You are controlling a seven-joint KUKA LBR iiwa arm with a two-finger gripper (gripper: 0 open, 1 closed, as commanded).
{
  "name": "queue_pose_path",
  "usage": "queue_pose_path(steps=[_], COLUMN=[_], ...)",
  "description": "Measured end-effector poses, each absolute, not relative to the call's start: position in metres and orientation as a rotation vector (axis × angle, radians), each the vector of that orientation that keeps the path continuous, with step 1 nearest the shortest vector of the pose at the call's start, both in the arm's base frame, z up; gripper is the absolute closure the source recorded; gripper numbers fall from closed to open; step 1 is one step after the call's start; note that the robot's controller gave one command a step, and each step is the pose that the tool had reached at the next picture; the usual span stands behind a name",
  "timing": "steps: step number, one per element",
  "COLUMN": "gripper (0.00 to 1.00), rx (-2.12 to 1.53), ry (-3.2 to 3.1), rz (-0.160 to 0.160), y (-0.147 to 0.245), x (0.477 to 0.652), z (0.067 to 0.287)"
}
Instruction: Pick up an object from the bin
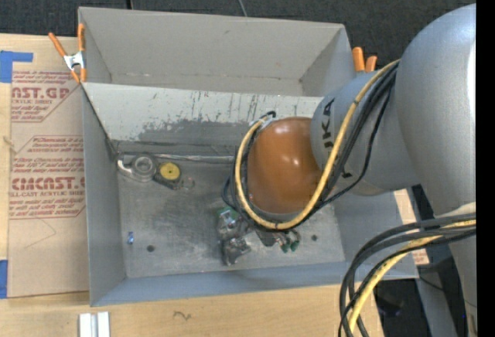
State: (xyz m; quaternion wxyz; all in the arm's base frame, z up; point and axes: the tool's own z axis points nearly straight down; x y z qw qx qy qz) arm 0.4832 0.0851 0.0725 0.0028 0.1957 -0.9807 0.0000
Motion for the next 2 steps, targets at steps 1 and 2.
queue_pose_path(steps=[1, 2], gripper=[1.0, 1.0], rx=[1.009, 0.729], ry=[-2.984, -3.051], rz=[0.001, -0.004], y=[0.079, 0.083], x=[0.491, 0.498], z=[0.222, 0.132])
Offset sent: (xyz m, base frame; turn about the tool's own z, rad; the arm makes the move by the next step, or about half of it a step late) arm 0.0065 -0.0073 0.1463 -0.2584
